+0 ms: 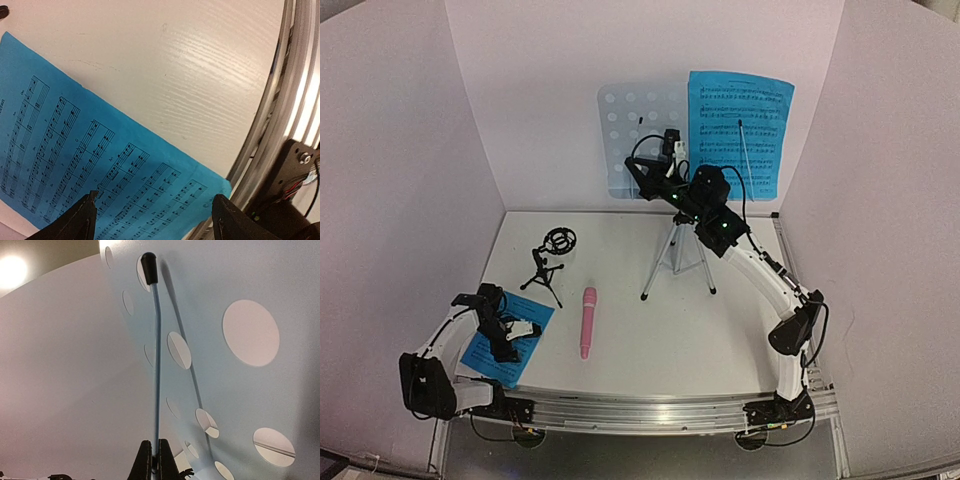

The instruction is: Pack up the instrument practice props

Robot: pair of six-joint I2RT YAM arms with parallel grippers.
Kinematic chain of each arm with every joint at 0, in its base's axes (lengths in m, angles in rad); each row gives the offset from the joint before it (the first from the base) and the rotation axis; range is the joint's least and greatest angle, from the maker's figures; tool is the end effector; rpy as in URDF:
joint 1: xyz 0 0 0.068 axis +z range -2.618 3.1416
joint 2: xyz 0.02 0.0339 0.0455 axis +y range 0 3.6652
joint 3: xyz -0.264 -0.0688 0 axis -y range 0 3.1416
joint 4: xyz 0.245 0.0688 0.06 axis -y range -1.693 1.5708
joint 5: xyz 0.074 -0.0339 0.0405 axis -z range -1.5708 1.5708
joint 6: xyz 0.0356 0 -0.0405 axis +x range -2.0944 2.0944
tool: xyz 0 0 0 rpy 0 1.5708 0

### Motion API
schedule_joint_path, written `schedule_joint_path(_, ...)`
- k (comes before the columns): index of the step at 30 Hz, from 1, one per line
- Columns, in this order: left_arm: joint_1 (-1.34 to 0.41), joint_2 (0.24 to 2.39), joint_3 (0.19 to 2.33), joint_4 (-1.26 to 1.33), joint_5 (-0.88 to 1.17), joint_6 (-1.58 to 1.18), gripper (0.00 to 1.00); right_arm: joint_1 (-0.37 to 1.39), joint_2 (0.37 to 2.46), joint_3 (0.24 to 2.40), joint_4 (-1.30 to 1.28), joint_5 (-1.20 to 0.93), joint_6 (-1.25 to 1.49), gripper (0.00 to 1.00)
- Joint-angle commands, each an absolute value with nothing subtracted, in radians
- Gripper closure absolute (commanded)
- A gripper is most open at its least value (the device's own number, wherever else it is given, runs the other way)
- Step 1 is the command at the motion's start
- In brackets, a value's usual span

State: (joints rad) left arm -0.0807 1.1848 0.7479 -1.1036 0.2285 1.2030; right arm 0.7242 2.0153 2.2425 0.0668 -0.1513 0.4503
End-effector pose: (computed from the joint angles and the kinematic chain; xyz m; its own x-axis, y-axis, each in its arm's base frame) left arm 0.1701 -0.0218 0.2001 -0.2786 0.9344 -0.2222 0.9603 0.2737 -0.0531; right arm 0.3434 0.3109 0.4971 -0.1367 0.4535 -0.8807 -0.7814 0.4971 0.3772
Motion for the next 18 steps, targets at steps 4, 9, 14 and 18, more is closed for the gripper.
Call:
schedule_joint_path(4, -0.084, 1.326, 0.733, -0.848, 0.076, 1.394, 0.25, 0.72, 2.028, 2.24, 0.0, -0.158, 0.469, 1.0)
schedule_joint_path(9, -0.095, 1.412, 0.669, -0.727, 0.01, 1.466, 0.26, 0.72, 2.028, 2.235, 0.001, -0.157, 0.469, 1.0)
schedule_joint_path(14, -0.168, 1.479, 0.649, -0.685, 0.018, 1.327, 0.29, 0.72, 2.029, 2.239, 0.0, -0.157, 0.47, 1.0)
schedule_joint_path(18, -0.198, 1.539, 0.689, -0.678, 0.035, 1.121, 0.31, 0.72, 2.024, 2.238, 0.0, -0.152, 0.462, 1.0)
